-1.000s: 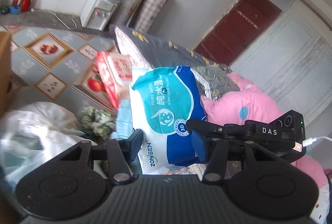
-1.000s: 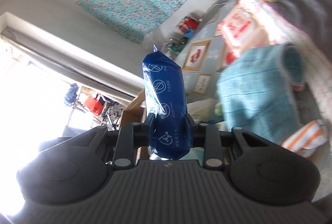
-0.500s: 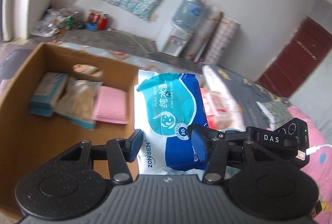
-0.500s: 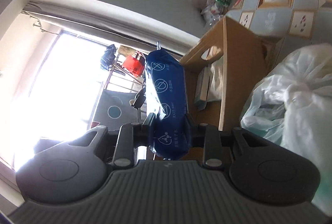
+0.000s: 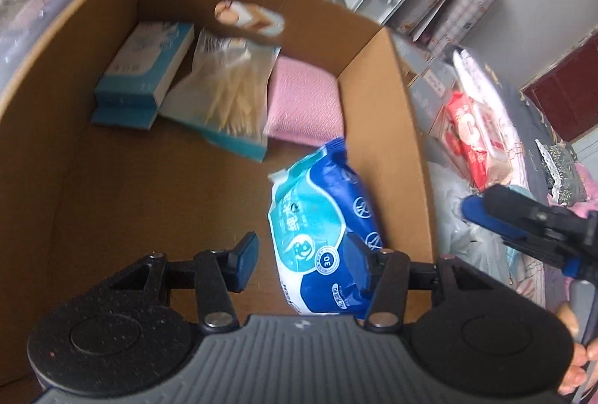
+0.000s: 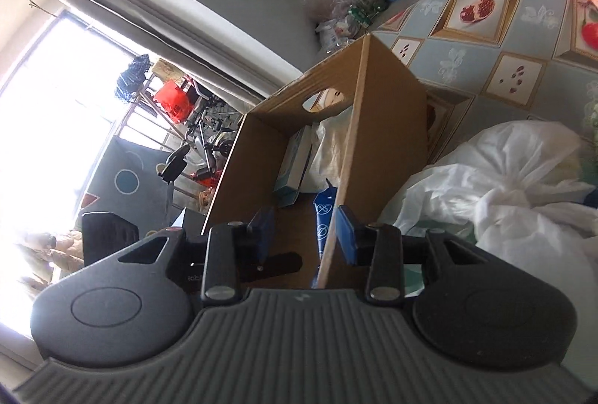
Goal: Organize soft objects
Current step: 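Lower the wet-wipes pack into the box and open both grippers, then move both grippers back from the box to the pile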
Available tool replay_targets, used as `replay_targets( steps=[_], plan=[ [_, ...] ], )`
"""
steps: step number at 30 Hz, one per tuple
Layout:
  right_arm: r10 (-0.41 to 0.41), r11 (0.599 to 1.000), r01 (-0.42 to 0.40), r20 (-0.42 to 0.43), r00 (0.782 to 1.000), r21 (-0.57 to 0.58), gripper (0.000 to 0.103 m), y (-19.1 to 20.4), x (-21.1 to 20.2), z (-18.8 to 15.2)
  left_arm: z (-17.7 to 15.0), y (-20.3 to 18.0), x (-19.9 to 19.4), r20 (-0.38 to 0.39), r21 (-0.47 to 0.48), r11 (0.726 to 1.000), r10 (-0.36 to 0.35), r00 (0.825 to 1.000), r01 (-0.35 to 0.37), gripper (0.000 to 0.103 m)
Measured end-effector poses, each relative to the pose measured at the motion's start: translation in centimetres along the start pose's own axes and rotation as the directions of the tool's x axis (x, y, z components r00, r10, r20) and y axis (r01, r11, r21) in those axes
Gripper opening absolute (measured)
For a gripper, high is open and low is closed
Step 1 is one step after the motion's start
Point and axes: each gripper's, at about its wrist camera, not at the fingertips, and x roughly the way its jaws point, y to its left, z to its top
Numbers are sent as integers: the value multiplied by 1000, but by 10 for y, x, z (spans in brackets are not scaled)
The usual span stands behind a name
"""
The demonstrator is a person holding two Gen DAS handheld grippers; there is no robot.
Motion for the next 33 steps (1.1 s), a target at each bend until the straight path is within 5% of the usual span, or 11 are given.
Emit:
replay_targets(
  steps=[5, 17, 23, 27, 30, 33],
  plan=[
    [-7, 1000, 6, 32, 999, 28, 37, -22, -15, 6, 9, 2, 14, -20, -92, 995, -47, 999, 45, 64],
    [2, 997, -5, 34, 999, 80, 38, -50, -9, 8, 11, -34, 53, -87, 70, 994, 95, 992, -89, 73],
    [8, 995, -11, 33, 999, 99, 40, -56, -10, 6, 18, -36, 54, 6, 112, 987, 119, 993, -119, 69],
    [12, 995, -15, 32, 999, 101, 41, -56, -12, 5, 20, -29, 38, 14, 59, 996, 64, 998, -65, 67],
    [15, 995, -18, 39, 999, 96, 42, -55, -14, 6, 19, -24, 26, 37, 49, 995, 90, 995, -92, 68],
    [24, 995, -28, 37, 999, 98, 43, -54, -11, 6, 23, -10, 40, -44, -14, 987, 160, 986, -161, 54]
  ],
)
